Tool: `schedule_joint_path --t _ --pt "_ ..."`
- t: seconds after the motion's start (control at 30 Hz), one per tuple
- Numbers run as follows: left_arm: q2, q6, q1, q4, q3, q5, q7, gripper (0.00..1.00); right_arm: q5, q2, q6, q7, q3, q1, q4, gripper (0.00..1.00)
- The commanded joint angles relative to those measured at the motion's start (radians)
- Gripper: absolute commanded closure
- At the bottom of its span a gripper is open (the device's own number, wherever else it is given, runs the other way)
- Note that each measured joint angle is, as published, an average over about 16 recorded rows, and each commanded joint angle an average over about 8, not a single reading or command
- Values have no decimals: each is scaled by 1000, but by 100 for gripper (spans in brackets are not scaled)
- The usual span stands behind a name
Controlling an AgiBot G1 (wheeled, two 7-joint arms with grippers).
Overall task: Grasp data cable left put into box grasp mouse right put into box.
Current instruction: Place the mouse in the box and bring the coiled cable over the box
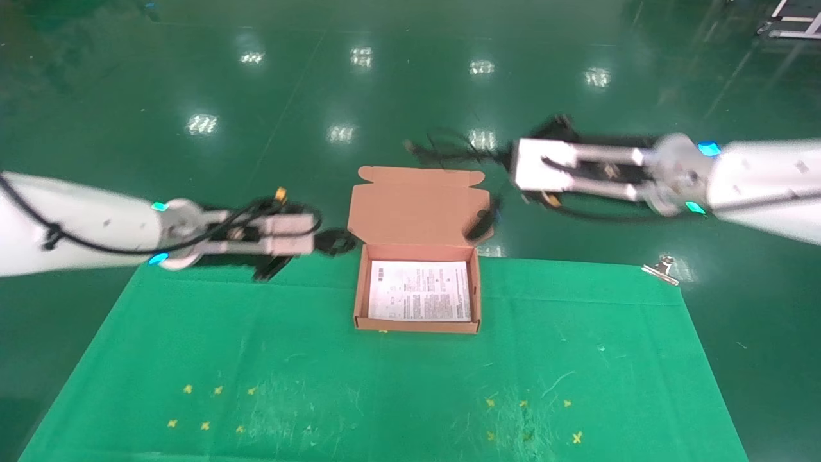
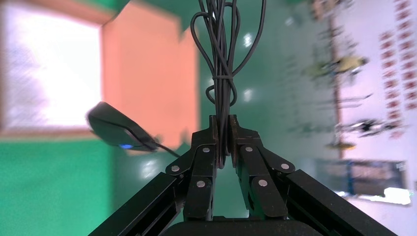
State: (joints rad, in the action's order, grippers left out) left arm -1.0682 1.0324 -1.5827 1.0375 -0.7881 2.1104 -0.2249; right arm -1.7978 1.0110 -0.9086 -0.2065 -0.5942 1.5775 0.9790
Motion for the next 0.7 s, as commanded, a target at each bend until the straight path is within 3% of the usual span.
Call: schedule_joint_path --t 0.03,0.27,0.7 --pt "-16 -25 -14 15 3 30 -31 100 2 42 23 -15 4 34 -23 100" --pt "-49 -59 -55 24 10 80 -74 100 43 142 58 -112 18 115 -155 100" --pt "-33 -57 -48 38 3 113 -83 100 58 199 52 -160 11 136 -222 100"
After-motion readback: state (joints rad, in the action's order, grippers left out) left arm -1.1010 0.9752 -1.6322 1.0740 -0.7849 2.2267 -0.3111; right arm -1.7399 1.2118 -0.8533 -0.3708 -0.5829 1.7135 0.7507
